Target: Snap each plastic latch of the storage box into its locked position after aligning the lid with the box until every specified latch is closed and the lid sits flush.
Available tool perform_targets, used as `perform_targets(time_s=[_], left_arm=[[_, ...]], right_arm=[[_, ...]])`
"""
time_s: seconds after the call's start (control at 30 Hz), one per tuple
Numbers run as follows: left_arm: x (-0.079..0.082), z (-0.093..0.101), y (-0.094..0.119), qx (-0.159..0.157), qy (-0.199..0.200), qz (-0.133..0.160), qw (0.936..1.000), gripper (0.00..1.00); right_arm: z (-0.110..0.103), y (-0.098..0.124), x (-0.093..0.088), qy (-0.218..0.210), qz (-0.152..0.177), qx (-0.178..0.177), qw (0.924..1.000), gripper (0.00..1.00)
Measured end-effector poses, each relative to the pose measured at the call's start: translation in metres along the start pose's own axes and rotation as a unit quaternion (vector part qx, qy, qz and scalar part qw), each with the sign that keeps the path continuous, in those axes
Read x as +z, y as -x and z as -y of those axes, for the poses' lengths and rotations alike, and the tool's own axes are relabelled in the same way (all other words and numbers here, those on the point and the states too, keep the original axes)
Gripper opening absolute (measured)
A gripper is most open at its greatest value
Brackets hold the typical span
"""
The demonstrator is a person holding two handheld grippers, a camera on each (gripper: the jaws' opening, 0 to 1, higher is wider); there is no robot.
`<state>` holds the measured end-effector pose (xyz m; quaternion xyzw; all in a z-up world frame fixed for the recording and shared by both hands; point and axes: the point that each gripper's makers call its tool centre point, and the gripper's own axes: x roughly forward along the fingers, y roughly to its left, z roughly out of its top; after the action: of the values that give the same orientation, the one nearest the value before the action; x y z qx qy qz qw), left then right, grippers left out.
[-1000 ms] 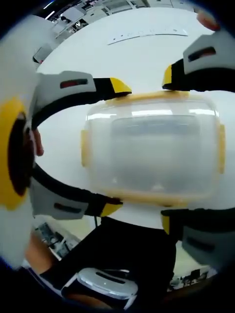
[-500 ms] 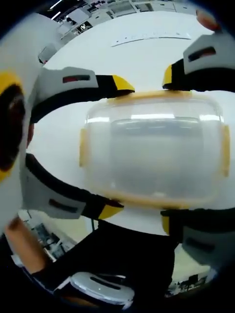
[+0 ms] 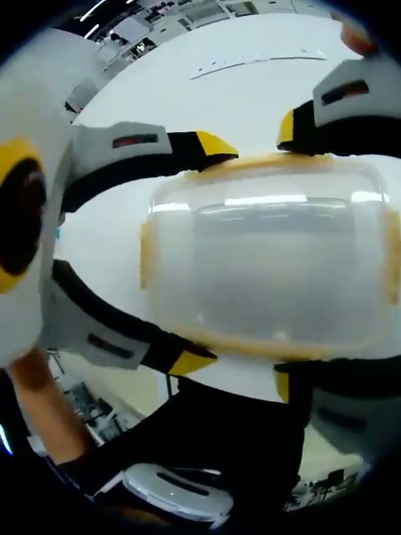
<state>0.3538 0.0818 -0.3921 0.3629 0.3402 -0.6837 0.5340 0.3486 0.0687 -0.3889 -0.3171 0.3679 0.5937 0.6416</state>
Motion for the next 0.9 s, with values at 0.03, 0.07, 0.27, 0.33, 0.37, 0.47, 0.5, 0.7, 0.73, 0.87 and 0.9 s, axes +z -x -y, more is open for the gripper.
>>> perform_targets(time_s=[0.03, 0.07, 0.27, 0.33, 0.37, 0.47, 0.5, 0.7, 0.73, 0.87, 0.9], left_arm=[[0.0007, 0.0003, -0.0006, -0.001, 0.000, 0.001, 1.0000, 1.00], [0.0009, 0.0005, -0.0014, -0.001, 0.000, -0.002, 1.0000, 1.00], [-0.0001, 0.0007, -0.0042, 0.014, 0.003, -0.023, 0.9996, 1.00], [-0.0001, 0.0004, -0.0051, 0.017, 0.004, -0.026, 0.9995, 1.00], [-0.0007, 0.0001, -0.0058, 0.020, 0.004, -0.035, 0.9992, 1.00], [-0.0016, -0.0008, -0.0069, 0.024, 0.004, -0.049, 0.9985, 1.00], [-0.0018, -0.0008, -0.0069, 0.024, 0.004, -0.050, 0.9984, 1.00], [-0.0021, -0.0016, -0.0061, 0.031, 0.005, -0.036, 0.9989, 1.00], [-0.0012, -0.0015, -0.0067, 0.033, 0.005, -0.029, 0.9990, 1.00], [-0.0006, -0.0014, -0.0100, 0.045, 0.004, -0.039, 0.9982, 1.00], [-0.0009, -0.0015, -0.0104, 0.047, 0.004, -0.043, 0.9980, 1.00]], right_arm=[[0.0003, -0.0001, 0.0005, 0.000, 0.001, 0.000, 1.0000, 1.00], [0.0005, -0.0011, 0.0016, 0.000, -0.002, 0.001, 1.0000, 1.00], [0.0019, -0.0018, 0.0003, -0.001, -0.017, -0.008, 0.9998, 1.00], [0.0022, -0.0021, 0.0000, -0.001, -0.017, -0.009, 0.9998, 1.00], [0.0033, -0.0019, -0.0005, -0.001, -0.016, -0.009, 0.9998, 1.00], [0.0051, -0.0018, -0.0011, 0.000, -0.013, -0.008, 0.9999, 1.00], [0.0050, -0.0018, -0.0016, 0.000, -0.012, -0.008, 0.9999, 1.00], [0.0074, -0.0023, -0.0012, -0.001, 0.001, -0.018, 0.9998, 1.00], [0.0077, -0.0032, -0.0011, 0.000, 0.002, -0.020, 0.9998, 1.00], [0.0088, -0.0048, -0.0026, 0.001, -0.005, -0.021, 0.9998, 1.00], [0.0090, -0.0049, -0.0031, 0.001, -0.008, -0.021, 0.9997, 1.00]])
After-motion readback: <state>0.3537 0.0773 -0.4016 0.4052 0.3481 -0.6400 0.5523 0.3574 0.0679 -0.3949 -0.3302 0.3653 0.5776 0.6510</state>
